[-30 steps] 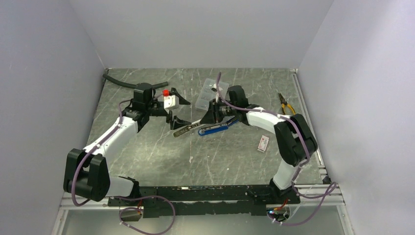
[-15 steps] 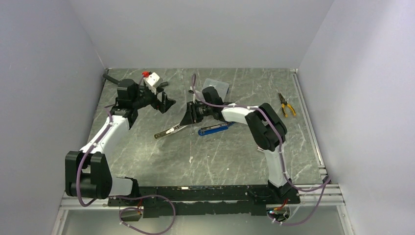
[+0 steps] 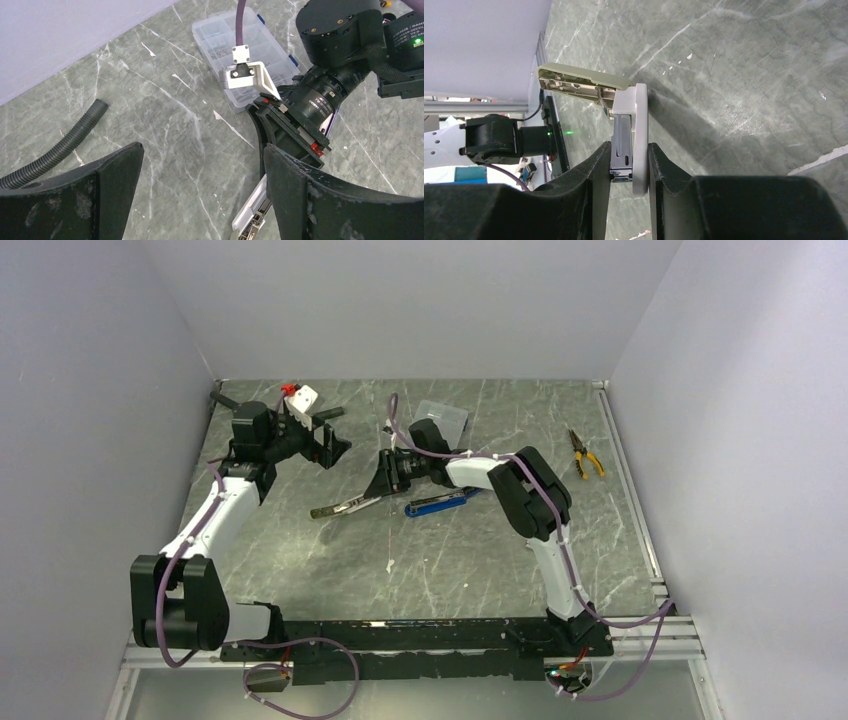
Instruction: Load the staples into the stapler
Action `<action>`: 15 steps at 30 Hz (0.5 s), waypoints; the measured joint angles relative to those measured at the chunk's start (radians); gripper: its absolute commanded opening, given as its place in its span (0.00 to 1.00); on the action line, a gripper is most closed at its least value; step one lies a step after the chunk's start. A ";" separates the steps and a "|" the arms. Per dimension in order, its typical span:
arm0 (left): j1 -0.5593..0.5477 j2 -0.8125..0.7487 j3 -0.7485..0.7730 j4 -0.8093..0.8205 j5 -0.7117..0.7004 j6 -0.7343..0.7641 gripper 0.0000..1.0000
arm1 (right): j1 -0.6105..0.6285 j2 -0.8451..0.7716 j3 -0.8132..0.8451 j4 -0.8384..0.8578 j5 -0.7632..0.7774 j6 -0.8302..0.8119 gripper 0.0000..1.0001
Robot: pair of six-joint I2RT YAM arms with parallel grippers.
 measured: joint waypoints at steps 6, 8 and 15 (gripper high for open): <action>0.000 0.000 0.000 -0.002 0.010 0.004 0.94 | -0.011 0.029 0.038 -0.016 -0.019 0.000 0.34; 0.000 0.000 0.000 -0.002 0.012 0.005 0.94 | -0.015 0.037 0.048 -0.024 -0.027 -0.001 0.37; 0.000 0.000 0.000 -0.005 0.027 0.016 0.94 | -0.026 0.064 0.075 -0.047 -0.031 -0.010 0.45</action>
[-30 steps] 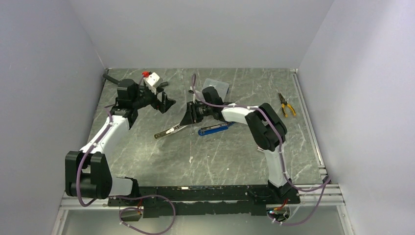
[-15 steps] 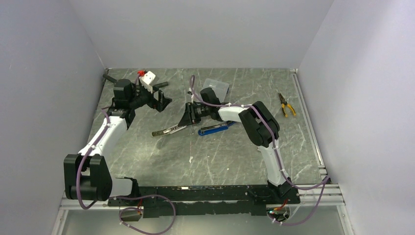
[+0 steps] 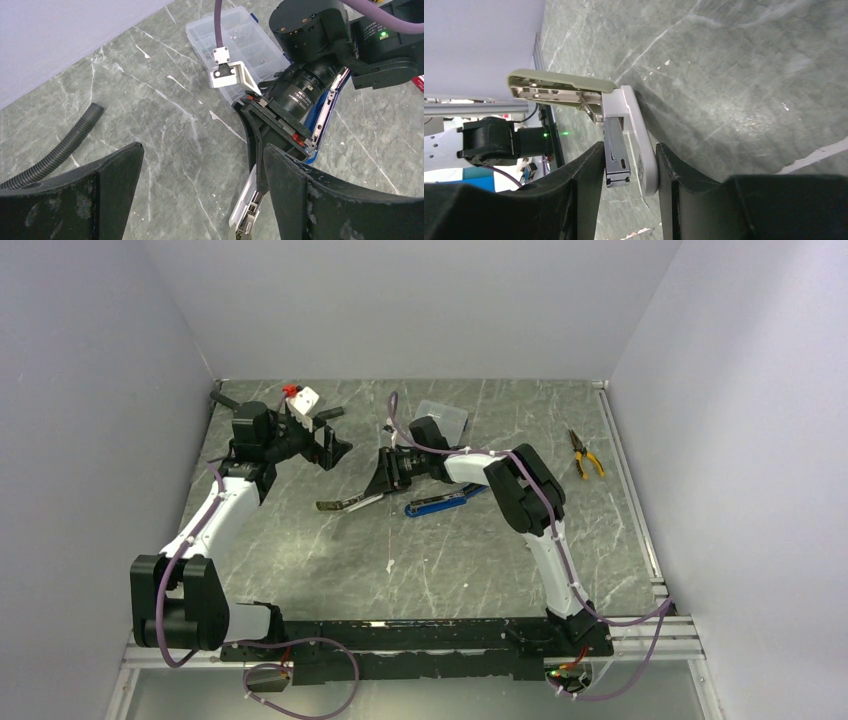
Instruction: Load the staples into the stapler
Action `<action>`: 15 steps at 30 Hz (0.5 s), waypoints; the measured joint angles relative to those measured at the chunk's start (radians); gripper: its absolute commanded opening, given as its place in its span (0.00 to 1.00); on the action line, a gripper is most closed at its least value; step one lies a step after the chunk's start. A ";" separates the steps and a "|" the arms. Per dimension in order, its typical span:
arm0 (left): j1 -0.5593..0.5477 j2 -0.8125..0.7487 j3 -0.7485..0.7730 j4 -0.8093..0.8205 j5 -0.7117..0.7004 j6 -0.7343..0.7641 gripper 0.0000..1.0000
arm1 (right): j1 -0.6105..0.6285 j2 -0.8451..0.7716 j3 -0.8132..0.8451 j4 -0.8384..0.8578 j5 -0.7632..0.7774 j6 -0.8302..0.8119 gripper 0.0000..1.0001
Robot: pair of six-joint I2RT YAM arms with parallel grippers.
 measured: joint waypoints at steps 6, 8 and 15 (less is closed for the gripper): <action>0.000 0.000 -0.005 -0.006 0.009 0.015 0.94 | -0.008 0.022 0.015 -0.031 0.002 -0.017 0.46; 0.000 0.000 -0.008 -0.016 0.010 0.018 0.94 | -0.010 0.024 0.018 -0.044 0.004 -0.027 0.46; 0.000 0.000 -0.013 -0.039 0.018 0.026 0.94 | -0.011 0.024 0.038 -0.094 0.022 -0.069 0.51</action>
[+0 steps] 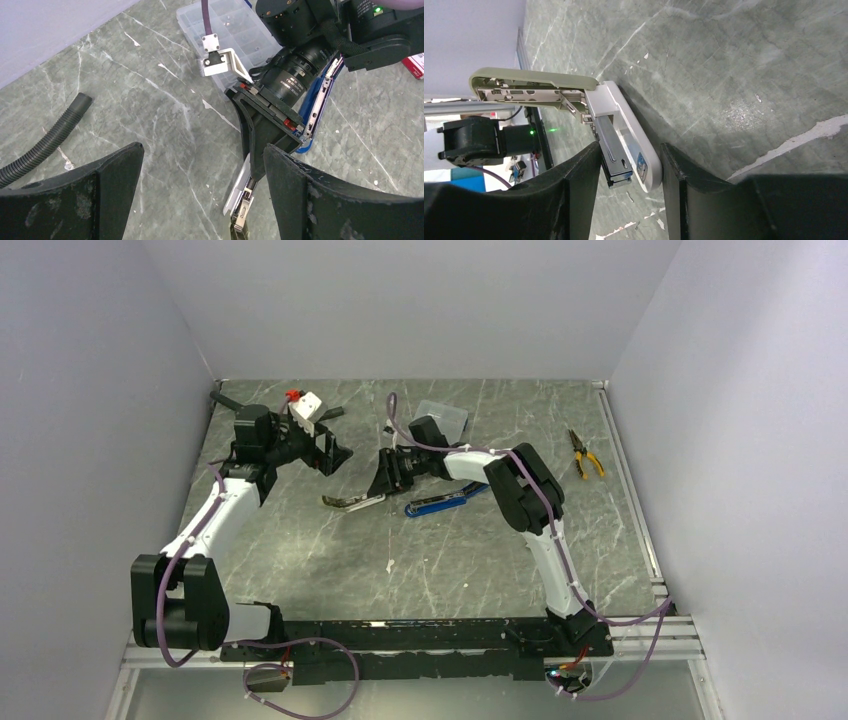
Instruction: Load the staples into the stapler
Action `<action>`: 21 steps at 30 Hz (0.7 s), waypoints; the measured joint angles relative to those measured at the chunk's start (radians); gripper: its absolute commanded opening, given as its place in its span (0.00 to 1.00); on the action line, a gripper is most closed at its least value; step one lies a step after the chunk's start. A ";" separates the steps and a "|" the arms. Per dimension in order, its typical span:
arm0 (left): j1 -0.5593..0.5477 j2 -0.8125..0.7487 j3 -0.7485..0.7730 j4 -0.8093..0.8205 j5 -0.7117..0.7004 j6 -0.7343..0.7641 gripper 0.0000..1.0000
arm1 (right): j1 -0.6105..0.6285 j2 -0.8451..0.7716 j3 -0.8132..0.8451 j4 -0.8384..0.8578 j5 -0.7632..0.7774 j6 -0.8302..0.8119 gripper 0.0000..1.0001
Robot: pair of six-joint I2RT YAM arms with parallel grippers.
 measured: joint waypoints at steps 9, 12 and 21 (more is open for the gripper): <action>0.000 0.000 -0.002 -0.007 0.000 0.012 0.94 | 0.002 -0.009 0.033 -0.085 0.043 -0.071 0.56; 0.000 0.000 -0.002 -0.010 -0.002 0.012 0.95 | 0.002 -0.023 0.033 -0.110 0.069 -0.095 0.58; 0.000 0.000 0.002 -0.068 -0.045 0.014 0.95 | 0.000 -0.078 -0.003 -0.152 0.143 -0.162 0.63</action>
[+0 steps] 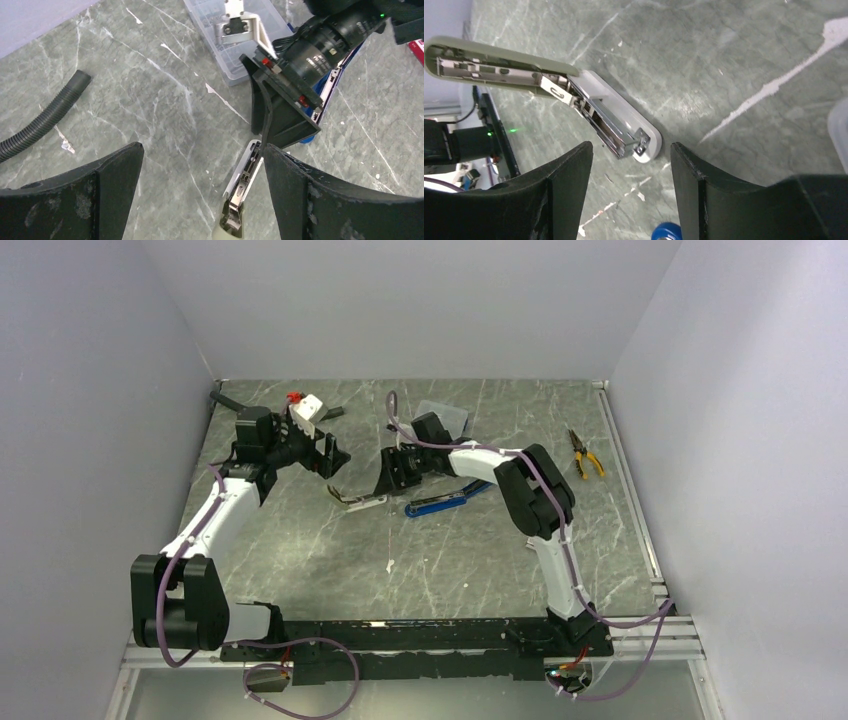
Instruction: Load the staples into the stapler
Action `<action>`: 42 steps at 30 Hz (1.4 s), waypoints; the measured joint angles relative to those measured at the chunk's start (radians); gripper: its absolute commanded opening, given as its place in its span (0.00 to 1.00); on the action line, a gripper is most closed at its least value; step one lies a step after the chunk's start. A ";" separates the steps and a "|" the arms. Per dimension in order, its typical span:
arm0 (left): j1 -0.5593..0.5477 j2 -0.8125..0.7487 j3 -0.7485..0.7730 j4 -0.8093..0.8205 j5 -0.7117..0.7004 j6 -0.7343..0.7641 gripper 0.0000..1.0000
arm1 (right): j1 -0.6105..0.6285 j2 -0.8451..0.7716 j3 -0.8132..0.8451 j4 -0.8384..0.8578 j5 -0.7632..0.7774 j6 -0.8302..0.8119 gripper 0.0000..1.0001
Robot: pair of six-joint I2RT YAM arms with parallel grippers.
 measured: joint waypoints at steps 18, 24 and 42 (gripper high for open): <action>0.000 0.025 0.209 -0.219 -0.029 -0.038 0.95 | -0.022 -0.579 -0.335 -0.013 0.166 -0.354 0.70; 0.000 0.033 0.258 -0.320 0.037 -0.038 0.95 | -0.121 -0.892 -0.496 -0.069 0.179 -0.520 0.75; 0.000 -0.007 0.222 -0.465 0.000 0.026 0.95 | -0.653 -1.078 -0.774 -0.550 0.213 -1.023 0.72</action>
